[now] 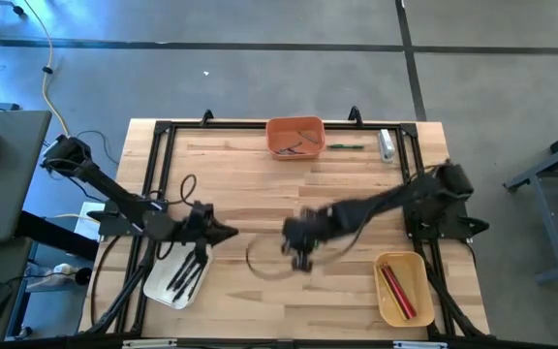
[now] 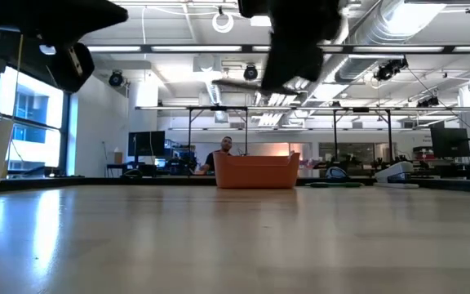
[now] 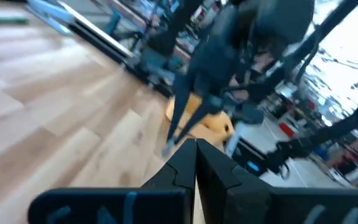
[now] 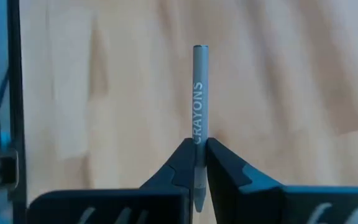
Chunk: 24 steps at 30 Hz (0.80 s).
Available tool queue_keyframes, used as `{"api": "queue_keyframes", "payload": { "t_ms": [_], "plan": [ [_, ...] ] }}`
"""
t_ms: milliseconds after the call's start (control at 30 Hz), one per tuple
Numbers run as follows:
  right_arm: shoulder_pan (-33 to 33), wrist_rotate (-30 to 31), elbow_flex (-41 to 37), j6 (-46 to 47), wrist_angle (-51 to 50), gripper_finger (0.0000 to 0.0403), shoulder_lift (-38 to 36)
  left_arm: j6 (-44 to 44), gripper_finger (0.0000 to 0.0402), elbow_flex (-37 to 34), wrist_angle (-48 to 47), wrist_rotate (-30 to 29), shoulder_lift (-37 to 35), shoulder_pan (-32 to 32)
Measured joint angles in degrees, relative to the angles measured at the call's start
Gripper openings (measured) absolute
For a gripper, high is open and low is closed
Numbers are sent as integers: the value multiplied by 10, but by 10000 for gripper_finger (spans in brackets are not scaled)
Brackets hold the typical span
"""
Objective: Sort crayons/erasers/pens/pencils in bins
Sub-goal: Put the gray crayon into the orange bin
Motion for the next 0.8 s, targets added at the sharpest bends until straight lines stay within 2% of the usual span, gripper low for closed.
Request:
{"api": "queue_keyframes", "payload": {
  "t_ms": [233, 333, 433, 633, 800],
  "plan": [
    [-166, -4, 1, -101, -24, 14, -101, 18, 0, -13, 3, 2, -24, 61],
    [-259, -2, 2, -150, -28, 14, -119, 14, 0, -13, 3, 2, -24, 87],
    [-350, -25, 2, -191, -17, 14, -119, 9, 0, -13, 2, 2, -23, 112],
    [-491, -77, 2, -266, 32, 14, -62, 13, 0, -13, -2, 2, -23, 162],
    [-548, -101, 28, -313, 45, 14, 23, 7, 0, -13, -3, 2, -23, 201]
  ]
}}
